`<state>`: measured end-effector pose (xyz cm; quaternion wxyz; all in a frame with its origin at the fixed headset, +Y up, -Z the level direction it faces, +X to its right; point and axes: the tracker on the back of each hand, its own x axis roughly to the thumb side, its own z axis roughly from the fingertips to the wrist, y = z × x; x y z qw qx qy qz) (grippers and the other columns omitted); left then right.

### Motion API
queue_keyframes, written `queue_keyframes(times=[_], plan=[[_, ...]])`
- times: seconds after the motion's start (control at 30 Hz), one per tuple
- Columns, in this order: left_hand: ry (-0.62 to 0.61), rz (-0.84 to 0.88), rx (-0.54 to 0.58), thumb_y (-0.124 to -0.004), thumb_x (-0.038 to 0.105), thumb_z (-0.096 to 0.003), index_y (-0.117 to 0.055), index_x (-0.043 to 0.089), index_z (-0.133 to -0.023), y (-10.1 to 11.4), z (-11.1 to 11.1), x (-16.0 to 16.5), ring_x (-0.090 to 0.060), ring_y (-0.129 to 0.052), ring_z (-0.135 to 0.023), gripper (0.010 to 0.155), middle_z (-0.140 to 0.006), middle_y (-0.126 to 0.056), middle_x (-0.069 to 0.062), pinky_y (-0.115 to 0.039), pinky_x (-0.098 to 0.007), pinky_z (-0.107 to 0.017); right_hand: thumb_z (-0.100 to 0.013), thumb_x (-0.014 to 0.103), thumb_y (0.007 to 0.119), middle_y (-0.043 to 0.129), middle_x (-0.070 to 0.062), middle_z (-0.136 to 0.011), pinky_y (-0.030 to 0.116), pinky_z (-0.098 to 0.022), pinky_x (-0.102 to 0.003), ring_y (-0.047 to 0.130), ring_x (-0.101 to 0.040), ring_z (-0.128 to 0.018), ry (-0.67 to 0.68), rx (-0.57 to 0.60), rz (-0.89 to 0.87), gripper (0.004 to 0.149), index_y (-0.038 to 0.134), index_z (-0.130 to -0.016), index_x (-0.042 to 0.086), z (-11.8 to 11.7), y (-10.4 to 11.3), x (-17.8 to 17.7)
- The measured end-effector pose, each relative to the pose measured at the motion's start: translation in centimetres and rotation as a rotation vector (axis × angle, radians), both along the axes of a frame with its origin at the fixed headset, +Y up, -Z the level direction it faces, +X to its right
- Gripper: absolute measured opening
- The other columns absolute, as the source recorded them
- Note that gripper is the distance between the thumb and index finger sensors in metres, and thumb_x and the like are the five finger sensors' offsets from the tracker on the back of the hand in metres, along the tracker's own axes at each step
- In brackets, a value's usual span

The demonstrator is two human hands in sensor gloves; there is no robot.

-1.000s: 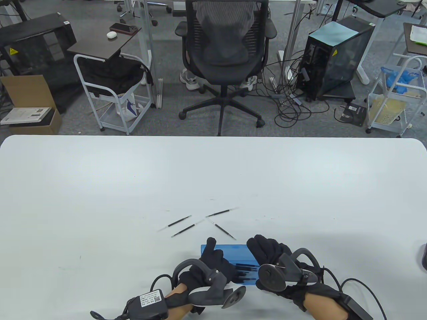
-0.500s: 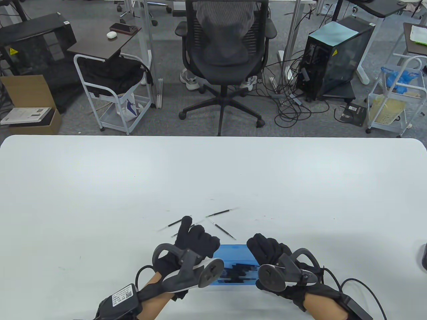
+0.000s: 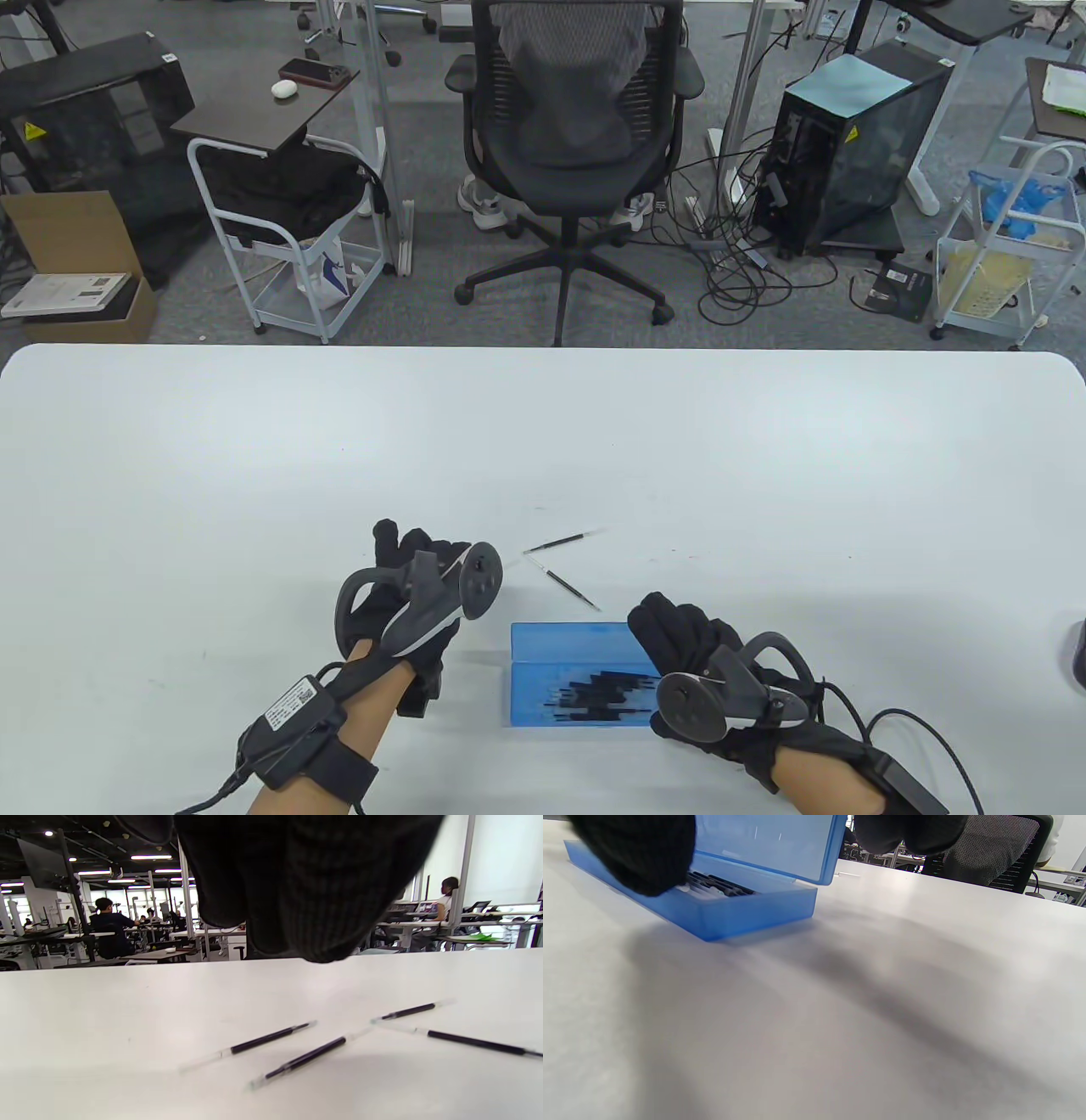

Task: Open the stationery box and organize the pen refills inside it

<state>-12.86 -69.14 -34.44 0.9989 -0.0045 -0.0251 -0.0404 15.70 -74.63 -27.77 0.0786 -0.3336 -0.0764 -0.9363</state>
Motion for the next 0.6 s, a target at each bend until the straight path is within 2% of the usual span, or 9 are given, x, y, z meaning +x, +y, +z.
queue_keyframes(times=[0.27,0.6], plan=[[0.043,-0.049,-0.077,-0.097,0.034,-0.0453,-0.08,0.031,-0.096,-3.2,-2.0,0.4,-0.02,-0.086,-0.1,0.054,-0.094,-0.095,0.009,-0.042,-0.063,-0.09,-0.046,0.055,0.079,0.006,-0.032,-0.12,0.056,-0.074,-0.067,0.048,-0.06,-0.107,0.001,-0.005,0.0,0.116,-0.005,-0.109,0.007,0.0,0.0,0.0],[0.048,-0.071,-0.102,-0.097,0.033,-0.0458,-0.081,0.031,-0.095,-5.0,-3.1,1.1,-0.019,-0.088,-0.1,0.052,-0.092,-0.097,0.01,-0.041,-0.063,-0.09,-0.046,0.055,0.079,0.005,-0.032,-0.119,0.056,-0.074,-0.067,0.049,-0.06,-0.106,0.0,-0.007,0.0,0.116,-0.006,-0.109,0.007,0.0,0.0,0.0]])
